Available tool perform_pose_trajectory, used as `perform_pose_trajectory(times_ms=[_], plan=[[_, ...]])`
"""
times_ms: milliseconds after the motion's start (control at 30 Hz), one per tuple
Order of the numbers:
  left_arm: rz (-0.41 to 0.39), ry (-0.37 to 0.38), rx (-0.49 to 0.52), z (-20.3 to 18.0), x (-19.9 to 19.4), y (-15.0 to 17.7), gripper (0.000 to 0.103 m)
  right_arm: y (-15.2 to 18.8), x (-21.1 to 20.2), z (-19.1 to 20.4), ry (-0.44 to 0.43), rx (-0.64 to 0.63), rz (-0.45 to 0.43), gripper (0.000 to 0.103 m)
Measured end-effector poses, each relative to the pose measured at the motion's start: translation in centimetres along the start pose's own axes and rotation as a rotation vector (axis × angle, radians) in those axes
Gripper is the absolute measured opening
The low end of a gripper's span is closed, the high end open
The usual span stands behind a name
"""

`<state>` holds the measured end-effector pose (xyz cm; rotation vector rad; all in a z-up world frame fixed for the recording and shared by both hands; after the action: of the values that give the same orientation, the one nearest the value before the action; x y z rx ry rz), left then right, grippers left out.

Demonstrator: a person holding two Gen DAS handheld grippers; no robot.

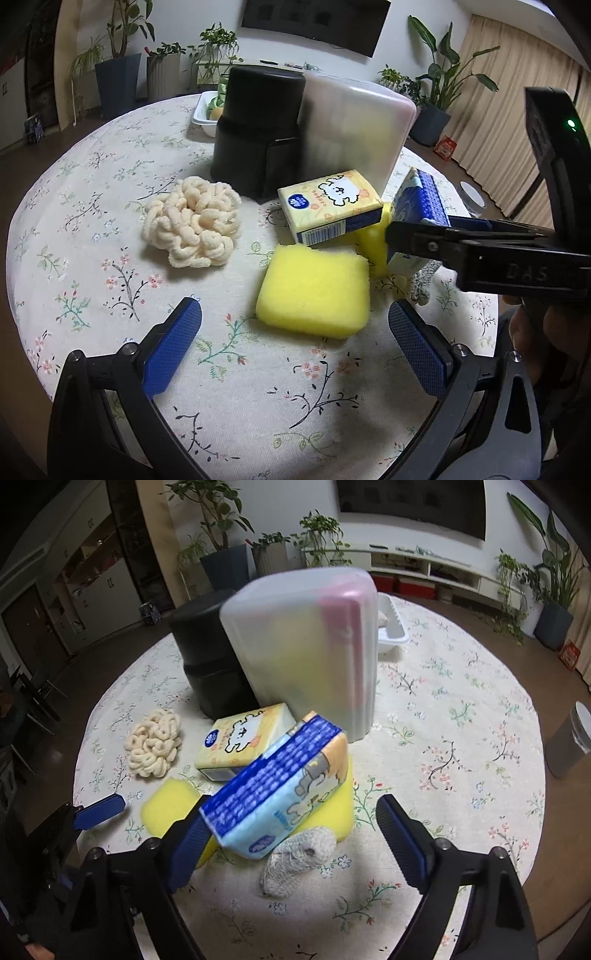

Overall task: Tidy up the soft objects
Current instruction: 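Return both tools toward the remaining items on the table, then grasp the yellow square sponge with left tool while right tool grasps blue tissue pack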

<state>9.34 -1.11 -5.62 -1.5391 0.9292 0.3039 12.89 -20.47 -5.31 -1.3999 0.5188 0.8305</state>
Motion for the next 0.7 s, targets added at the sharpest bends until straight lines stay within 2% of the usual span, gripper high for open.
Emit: perform_pose_trajectory(times_ms=[67, 167, 333, 433, 533, 700], plan=[[0.012, -0.002, 0.004, -0.2, 0.4, -0.1, 0.103, 0.0, 0.3, 0.1, 0.004, -0.005, 0.004, 0.088], [0.022, -0.003, 0.000, -0.3, 0.7, -0.3, 0.103, 0.2, 0.5, 0.1, 0.005, -0.024, 0.008, 0.065], [0.032, -0.003, 0.020, -0.9, 1.2, -0.8, 0.103, 0.4, 0.1, -0.9, -0.002, -0.009, 0.000, 0.044], [0.070, -0.020, 0.039, -1.3, 2.1, -0.6, 0.103, 0.5, -0.4, -1.1, -0.010, -0.010, -0.013, 0.036], [0.093, -0.053, 0.027, -1.1, 2.7, -0.3, 0.103, 0.7, -0.9, -1.1, -0.028, -0.013, -0.025, 0.033], [0.093, -0.069, -0.014, -0.3, 2.7, -0.5, 0.103, 1.0, -1.4, -0.6, -0.059, -0.028, -0.045, 0.028]])
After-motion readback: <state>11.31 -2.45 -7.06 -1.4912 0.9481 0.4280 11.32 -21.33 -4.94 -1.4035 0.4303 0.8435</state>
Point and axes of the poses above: each gripper's, at about its wrist camera, not at the fingertips, and x roughly the way its jaws point, z to its left, y to its underside, the point moved 2 cm from there along x, roughly the way its jaws point, and after that the axes turned 4 degrees about -z, right-handed, at the moved point
